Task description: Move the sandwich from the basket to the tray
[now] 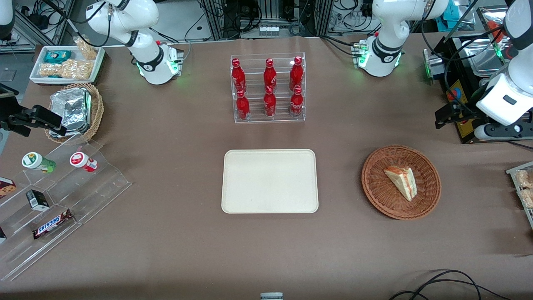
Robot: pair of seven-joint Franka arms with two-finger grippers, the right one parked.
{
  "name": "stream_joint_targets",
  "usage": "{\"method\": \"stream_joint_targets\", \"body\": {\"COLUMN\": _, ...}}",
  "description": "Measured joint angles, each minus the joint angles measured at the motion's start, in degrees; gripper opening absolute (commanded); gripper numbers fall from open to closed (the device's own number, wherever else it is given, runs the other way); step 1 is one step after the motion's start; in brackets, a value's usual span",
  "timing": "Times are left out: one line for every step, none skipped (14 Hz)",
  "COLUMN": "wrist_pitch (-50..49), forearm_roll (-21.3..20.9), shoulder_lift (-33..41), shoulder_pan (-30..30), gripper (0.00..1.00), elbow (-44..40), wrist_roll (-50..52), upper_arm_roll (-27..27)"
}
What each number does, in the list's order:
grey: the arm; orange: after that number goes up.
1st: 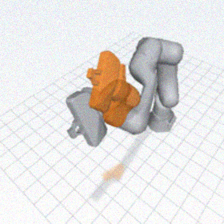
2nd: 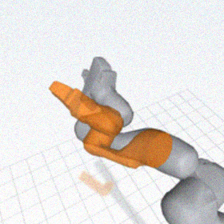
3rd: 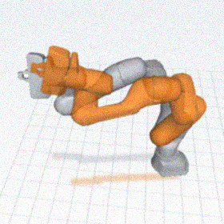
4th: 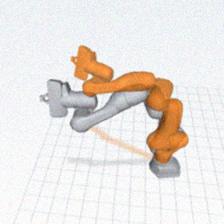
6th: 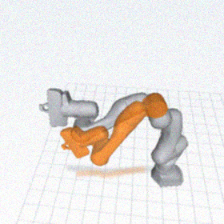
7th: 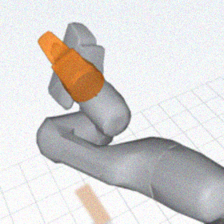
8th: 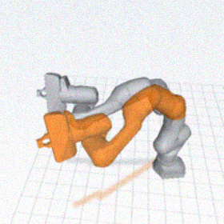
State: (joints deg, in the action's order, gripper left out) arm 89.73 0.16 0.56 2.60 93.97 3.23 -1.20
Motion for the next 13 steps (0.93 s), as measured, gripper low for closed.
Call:
{"method": "stream_joint_targets", "body": {"wrist_pitch": -0.45, "forearm_roll": 0.00, "shoulder_lift": -0.04, "shoulder_pan": 0.02, "gripper": 1.00, "elbow": -0.33, "wrist_roll": 0.14, "upper_arm_roll": 0.00}}
{"method": "stream_joint_targets", "body": {"wrist_pitch": -0.61, "forearm_roll": 0.00, "shoulder_lift": -0.10, "shoulder_pan": 0.02, "gripper": 1.00, "elbow": -0.53, "wrist_roll": 0.18, "upper_arm_roll": 0.00}}
{"method": "stream_joint_targets", "body": {"wrist_pitch": -0.68, "forearm_roll": 0.01, "shoulder_lift": -0.13, "shoulder_pan": 0.03, "gripper": 1.00, "elbow": -0.57, "wrist_roll": 0.21, "upper_arm_roll": 0.00}}
{"method": "stream_joint_targets", "body": {"wrist_pitch": -0.73, "forearm_roll": 0.01, "shoulder_lift": -0.18, "shoulder_pan": 0.03, "gripper": 1.00, "elbow": -0.57, "wrist_roll": 0.22, "upper_arm_roll": 0.00}}
{"method": "stream_joint_targets", "body": {"wrist_pitch": -0.76, "forearm_roll": 0.02, "shoulder_lift": -0.25, "shoulder_pan": 0.05, "gripper": 1.00, "elbow": -0.57, "wrist_roll": 0.23, "upper_arm_roll": 0.00}}
{"method": "stream_joint_targets", "body": {"wrist_pitch": -0.83, "forearm_roll": 0.02, "shoulder_lift": -0.35, "shoulder_pan": 0.07, "gripper": 1.00, "elbow": -0.57, "wrist_roll": 0.23, "upper_arm_roll": 0.00}}
{"method": "stream_joint_targets", "body": {"wrist_pitch": -1.10, "forearm_roll": 0.02, "shoulder_lift": -0.51, "shoulder_pan": 0.08, "gripper": 1.00, "elbow": -0.56, "wrist_roll": 0.23, "upper_arm_roll": 0.00}}
{"method": "stream_joint_targets", "body": {"wrist_pitch": -1.65, "forearm_roll": 0.02, "shoulder_lift": -0.72, "shoulder_pan": 0.08, "gripper": 1.00, "elbow": -0.56, "wrist_roll": 0.23, "upper_arm_roll": 0.00}}
{"method": "stream_joint_targets", "body": {"wrist_pitch": -1.85, "forearm_roll": 0.02, "shoulder_lift": -0.92, "shoulder_pan": 0.08, "gripper": 1.00, "elbow": -0.56, "wrist_roll": 0.24, "upper_arm_roll": 0.00}}
{"method": "stream_joint_targets", "body": {"wrist_pitch": -1.95, "forearm_roll": 0.02, "shoulder_lift": -1.09, "shoulder_pan": 0.09, "gripper": 1.00, "elbow": -0.56, "wrist_roll": 0.25, "upper_arm_roll": 0.00}}
{"method": "stream_joint_targets", "body": {"wrist_pitch": -2.14, "forearm_roll": 0.02, "shoulder_lift": -1.20, "shoulder_pan": 0.09, "gripper": 1.00, "elbow": -0.56, "wrist_roll": 0.26, "upper_arm_roll": 0.00}}
{"method": "stream_joint_targets", "body": {"wrist_pitch": -2.36, "forearm_roll": 0.02, "shoulder_lift": -1.31, "shoulder_pan": 0.09, "gripper": 1.00, "elbow": -0.54, "wrist_roll": 0.27, "upper_arm_roll": 0.00}}
{"method": "stream_joint_targets", "body": {"wrist_pitch": -2.54, "forearm_roll": 0.02, "shoulder_lift": -1.54, "shoulder_pan": 0.10, "gripper": 1.00, "elbow": -0.48, "wrist_roll": 0.28, "upper_arm_roll": 0.00}}
